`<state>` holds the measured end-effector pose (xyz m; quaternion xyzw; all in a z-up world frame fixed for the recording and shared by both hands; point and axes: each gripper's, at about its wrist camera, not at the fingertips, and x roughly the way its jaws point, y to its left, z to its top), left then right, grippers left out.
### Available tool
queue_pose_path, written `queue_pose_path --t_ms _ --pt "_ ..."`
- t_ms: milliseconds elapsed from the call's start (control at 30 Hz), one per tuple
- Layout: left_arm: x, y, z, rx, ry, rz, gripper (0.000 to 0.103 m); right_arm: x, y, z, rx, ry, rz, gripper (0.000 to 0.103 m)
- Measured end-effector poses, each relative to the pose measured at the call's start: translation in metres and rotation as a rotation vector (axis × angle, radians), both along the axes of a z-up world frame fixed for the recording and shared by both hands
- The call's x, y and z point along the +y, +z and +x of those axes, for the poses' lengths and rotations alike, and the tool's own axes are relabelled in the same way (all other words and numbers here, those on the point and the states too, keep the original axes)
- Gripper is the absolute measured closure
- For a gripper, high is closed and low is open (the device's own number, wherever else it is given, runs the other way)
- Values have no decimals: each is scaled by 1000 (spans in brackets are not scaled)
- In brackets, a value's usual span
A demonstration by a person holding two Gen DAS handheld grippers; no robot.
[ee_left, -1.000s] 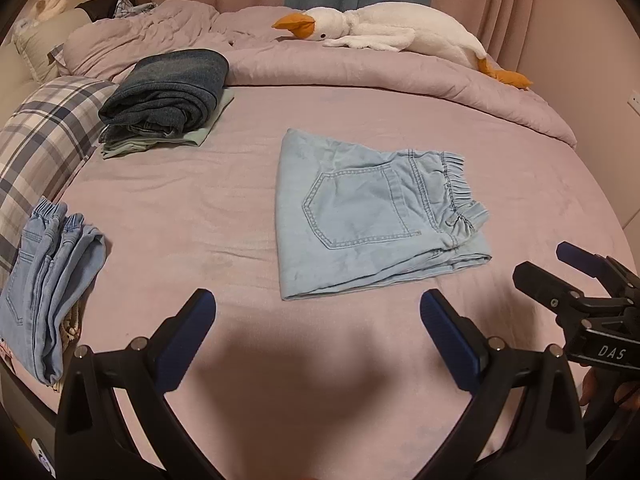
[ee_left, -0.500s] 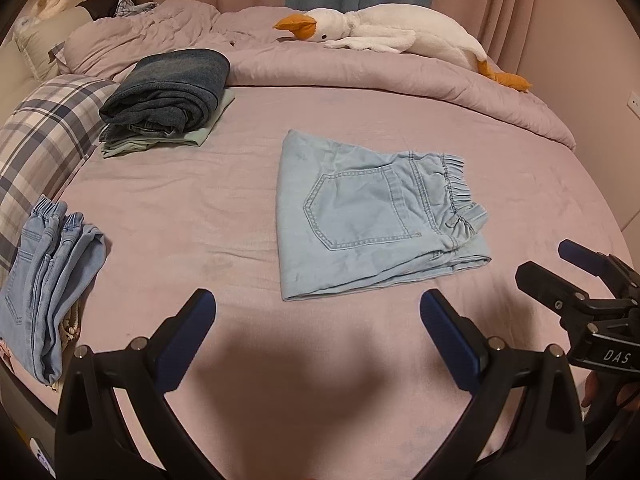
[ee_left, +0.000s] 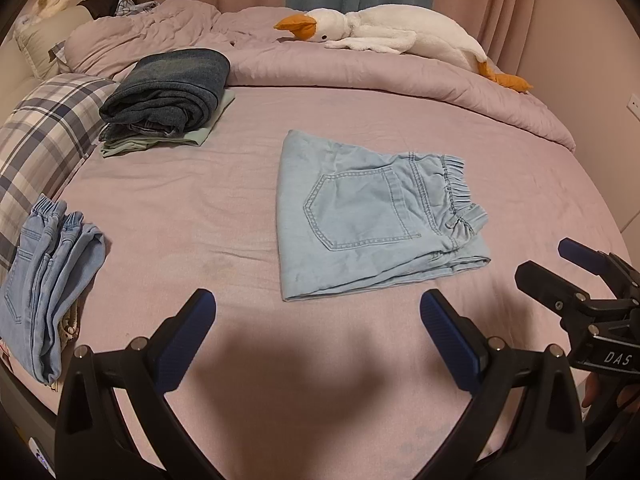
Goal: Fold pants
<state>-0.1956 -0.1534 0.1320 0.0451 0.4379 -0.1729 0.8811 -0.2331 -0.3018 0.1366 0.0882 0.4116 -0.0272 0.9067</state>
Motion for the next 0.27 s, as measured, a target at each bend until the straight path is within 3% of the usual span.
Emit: queue_pose_path --t_ms 267 --pt "-1 1 -1 -1 0 -12 1 1 0 0 -2 2 -5 1"
